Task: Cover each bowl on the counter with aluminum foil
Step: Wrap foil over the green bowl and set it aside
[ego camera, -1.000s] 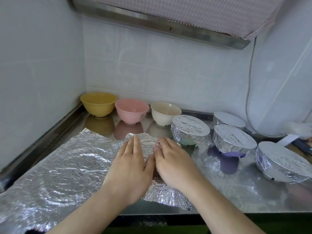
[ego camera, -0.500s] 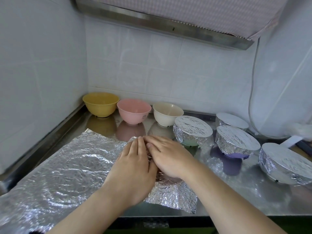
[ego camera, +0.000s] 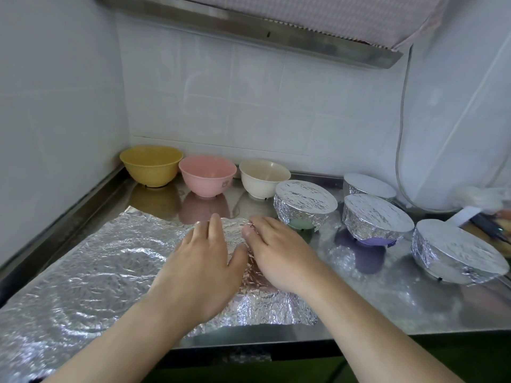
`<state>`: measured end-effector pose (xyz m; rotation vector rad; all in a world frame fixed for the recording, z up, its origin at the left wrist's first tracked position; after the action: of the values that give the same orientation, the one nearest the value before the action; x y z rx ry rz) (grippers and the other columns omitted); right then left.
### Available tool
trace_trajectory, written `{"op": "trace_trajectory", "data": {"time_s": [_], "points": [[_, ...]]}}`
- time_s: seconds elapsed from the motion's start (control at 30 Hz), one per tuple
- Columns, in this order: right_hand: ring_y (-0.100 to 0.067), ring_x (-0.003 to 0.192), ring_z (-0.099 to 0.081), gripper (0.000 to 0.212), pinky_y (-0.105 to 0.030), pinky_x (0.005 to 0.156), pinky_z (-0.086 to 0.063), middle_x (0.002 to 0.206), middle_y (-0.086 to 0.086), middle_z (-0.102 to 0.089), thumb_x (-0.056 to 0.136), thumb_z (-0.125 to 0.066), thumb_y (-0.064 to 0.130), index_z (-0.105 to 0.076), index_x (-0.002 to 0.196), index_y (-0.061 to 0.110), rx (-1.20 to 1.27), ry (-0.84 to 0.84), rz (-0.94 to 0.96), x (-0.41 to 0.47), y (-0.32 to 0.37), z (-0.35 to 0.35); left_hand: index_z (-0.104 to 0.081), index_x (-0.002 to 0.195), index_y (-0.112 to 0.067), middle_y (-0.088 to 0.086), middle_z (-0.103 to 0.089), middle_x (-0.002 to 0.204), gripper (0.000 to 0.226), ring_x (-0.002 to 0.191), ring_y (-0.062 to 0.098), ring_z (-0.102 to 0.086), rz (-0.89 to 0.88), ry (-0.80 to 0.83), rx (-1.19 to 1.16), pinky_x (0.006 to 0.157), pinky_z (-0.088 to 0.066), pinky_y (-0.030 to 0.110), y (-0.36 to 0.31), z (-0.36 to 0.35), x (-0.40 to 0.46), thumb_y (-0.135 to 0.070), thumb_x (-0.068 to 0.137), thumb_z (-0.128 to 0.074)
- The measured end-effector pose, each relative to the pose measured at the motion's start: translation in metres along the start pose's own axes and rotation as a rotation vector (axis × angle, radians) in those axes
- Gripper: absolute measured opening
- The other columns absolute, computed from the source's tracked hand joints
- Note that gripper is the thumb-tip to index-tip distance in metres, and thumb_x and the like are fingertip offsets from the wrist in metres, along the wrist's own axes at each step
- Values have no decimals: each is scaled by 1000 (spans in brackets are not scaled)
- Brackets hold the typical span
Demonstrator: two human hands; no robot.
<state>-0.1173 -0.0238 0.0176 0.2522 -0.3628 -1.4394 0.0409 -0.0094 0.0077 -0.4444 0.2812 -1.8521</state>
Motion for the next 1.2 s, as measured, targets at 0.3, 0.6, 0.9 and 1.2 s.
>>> {"op": "trace_trajectory", "data": {"time_s": [0.3, 0.6, 0.9, 1.2], "points": [[-18, 155, -26, 59, -38, 126, -17, 168, -1, -34, 113, -26, 51, -34, 161, 18, 18, -49, -62, -17, 7, 13, -28, 163, -18, -1, -15, 174, 89, 158, 20, -16, -118, 7, -45, 124, -22, 36, 17, -7, 13, -67, 91, -8], [-27, 134, -47, 55, -38, 112, -39, 143, -8, -52, 107, -21, 48, -47, 143, 15, -11, -128, -160, -22, 3, -7, -12, 166, -12, 4, -18, 173, 92, 159, 18, -11, -118, -80, 41, 129, -14, 34, -2, 2, 0, -68, 93, -14], [-16, 156, -23, 61, -34, 128, -17, 168, -1, -32, 113, -29, 50, -32, 162, 15, 145, -128, -146, -32, 5, 1, -6, 166, -7, 8, -16, 173, 106, 159, 21, -10, -62, -54, 32, 129, -13, 34, -6, -5, -8, -74, 84, -8], [-23, 150, -37, 64, -38, 124, -31, 160, -5, -44, 108, -20, 52, -41, 155, 16, 31, -212, -112, -39, 11, -8, 6, 165, -7, 10, -6, 174, 100, 161, 24, -5, -61, -96, 80, 130, -12, 39, -10, -1, -14, -70, 90, -10]]}}
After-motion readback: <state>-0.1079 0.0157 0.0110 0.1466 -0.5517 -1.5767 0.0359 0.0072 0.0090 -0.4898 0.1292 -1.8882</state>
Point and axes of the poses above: each hand's wrist, its own x-axis towards the middle knuckle, its own z-axis out of the back of the hand, y = z × x, the point moved 4 cm from there along x, towards the middle knuckle
